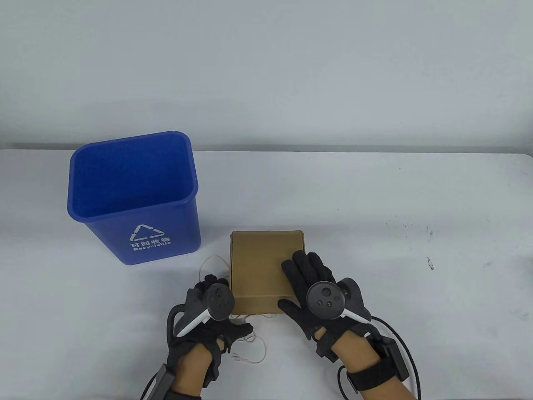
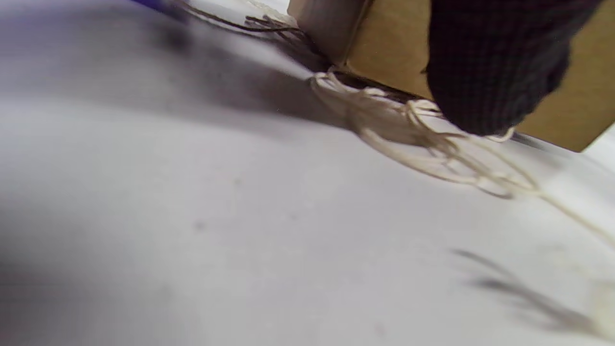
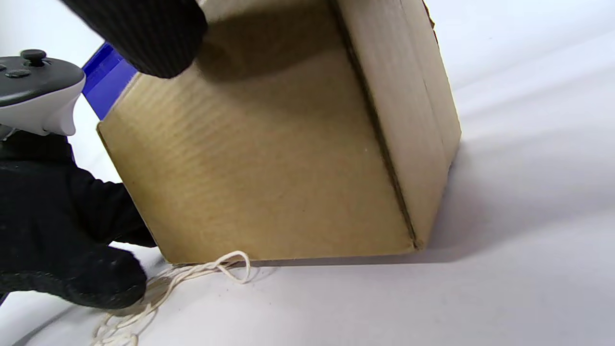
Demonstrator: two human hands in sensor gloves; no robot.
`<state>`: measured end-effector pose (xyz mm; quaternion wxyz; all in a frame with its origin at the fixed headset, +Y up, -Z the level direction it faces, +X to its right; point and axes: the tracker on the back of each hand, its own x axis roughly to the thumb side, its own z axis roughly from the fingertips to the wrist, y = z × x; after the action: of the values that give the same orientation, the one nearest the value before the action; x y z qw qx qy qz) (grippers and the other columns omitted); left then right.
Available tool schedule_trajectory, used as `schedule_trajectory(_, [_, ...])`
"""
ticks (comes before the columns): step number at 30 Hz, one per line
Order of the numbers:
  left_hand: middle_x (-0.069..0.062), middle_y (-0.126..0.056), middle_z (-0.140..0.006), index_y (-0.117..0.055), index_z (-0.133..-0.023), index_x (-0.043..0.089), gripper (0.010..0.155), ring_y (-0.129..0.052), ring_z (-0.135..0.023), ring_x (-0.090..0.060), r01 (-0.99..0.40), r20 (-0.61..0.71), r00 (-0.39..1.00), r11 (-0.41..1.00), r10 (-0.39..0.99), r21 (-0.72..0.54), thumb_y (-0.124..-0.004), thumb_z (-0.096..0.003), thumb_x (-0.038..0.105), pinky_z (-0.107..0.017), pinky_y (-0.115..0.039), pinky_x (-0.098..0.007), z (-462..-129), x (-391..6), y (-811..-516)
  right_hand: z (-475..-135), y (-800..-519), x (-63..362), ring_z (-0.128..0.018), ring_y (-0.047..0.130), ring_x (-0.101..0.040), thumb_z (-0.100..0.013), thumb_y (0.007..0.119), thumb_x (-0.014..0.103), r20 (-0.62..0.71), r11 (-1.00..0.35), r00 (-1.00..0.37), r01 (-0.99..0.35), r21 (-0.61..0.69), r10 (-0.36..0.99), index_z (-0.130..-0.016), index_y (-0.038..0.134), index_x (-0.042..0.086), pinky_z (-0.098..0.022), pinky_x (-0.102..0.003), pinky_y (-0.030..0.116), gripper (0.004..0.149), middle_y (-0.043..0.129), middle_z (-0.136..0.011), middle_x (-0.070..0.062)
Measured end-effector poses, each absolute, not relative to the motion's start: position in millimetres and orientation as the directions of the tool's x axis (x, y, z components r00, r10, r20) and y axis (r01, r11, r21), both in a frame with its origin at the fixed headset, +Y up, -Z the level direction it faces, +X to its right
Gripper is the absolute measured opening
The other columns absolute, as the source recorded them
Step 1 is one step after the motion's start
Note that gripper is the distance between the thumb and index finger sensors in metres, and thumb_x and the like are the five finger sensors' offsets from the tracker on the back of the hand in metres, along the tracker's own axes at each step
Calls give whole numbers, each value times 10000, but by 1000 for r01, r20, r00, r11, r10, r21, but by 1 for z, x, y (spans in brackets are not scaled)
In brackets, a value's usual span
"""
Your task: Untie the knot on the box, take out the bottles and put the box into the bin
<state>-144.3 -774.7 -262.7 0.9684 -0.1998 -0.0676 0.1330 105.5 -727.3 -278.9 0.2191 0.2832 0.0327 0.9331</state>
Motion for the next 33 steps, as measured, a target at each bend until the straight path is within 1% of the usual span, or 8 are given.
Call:
schedule_trajectory(4, [-241,-31,-1112,-107,-1105,62,1154,-153,-1044,-590,-222,56,963,890,265,-398,-818,-416,655,-729,-257,-737,-268,-146,-780,-278,-733,105,-972,146,-607,-513,629,517,470,-892,-759,-356,278,450,-1051,72,186,-637,-740,306,842,-96,-1063,-112])
schedule_trajectory(7, [-231,-45,-1118,-123,-1110,72,1124,-157,-1046,-584,-263,30,954,879,299,-399,-837,-432,615,-734,-256,-725,-272,-150,-778,-278,-733,106,-977,195,-607,-513,629,515,446,-888,-771,-354,292,454,-1047,63,194,-639,-732,334,841,-107,-1058,-98])
schedule_trajectory(14, [-216,-75,-1128,-165,-1124,103,1081,-179,-1053,-563,-286,-17,952,867,306,-408,-861,-437,565,-735,-273,-714,-273,-165,-776,-276,-734,112,-980,270,-604,-515,625,516,426,-876,-770,-365,314,474,-1039,50,216,-644,-719,363,834,-124,-1052,-78])
schedule_trajectory(20, [-204,-145,-1139,-209,-1128,112,1036,-209,-1060,-543,-316,-32,943,860,331,-401,-883,-448,508,-738,-290,-706,-274,-174,-774,-274,-735,118,-983,281,-597,-515,624,518,412,-872,-774,-373,315,480,-1035,45,224,-645,-713,374,832,-132,-1049,-71])
schedule_trajectory(26, [-204,-154,-1140,-228,-1126,117,993,-241,-1061,-545,-324,-42,940,851,338,-413,-900,-460,419,-731,-336,-705,-273,-183,-769,-274,-735,119,-983,293,-593,-516,623,519,406,-875,-784,-352,333,470,-1029,20,233,-645,-712,376,842,-148,-1041,-61])
schedule_trajectory(28, [-206,-168,-1140,-245,-1124,115,962,-293,-1054,-555,-322,-47,942,861,331,-394,-909,-465,343,-731,-365,-700,-272,-189,-764,-274,-735,119,-983,299,-591,-515,623,519,401,-874,-787,-346,341,468,-1027,17,234,-645,-711,377,843,-153,-1038,-59])
schedule_trajectory(30, [-208,-185,-1140,-263,-1123,116,919,-315,-1054,-554,-342,-41,935,864,352,-369,-889,-474,295,-731,-383,-695,-271,-194,-758,-274,-735,119,-983,301,-590,-516,620,521,399,-873,-788,-345,344,469,-1027,14,235,-645,-709,378,843,-156,-1037,-57])
schedule_trajectory(33, [-203,-217,-1147,-294,-1125,122,820,-342,-1056,-553,-422,-31,902,862,432,-280,-810,-497,241,-731,-403,-694,-269,-202,-748,-275,-736,120,-980,297,-595,-516,619,521,391,-858,-775,-367,360,496,-1028,17,237,-646,-708,377,840,-159,-1035,-52])
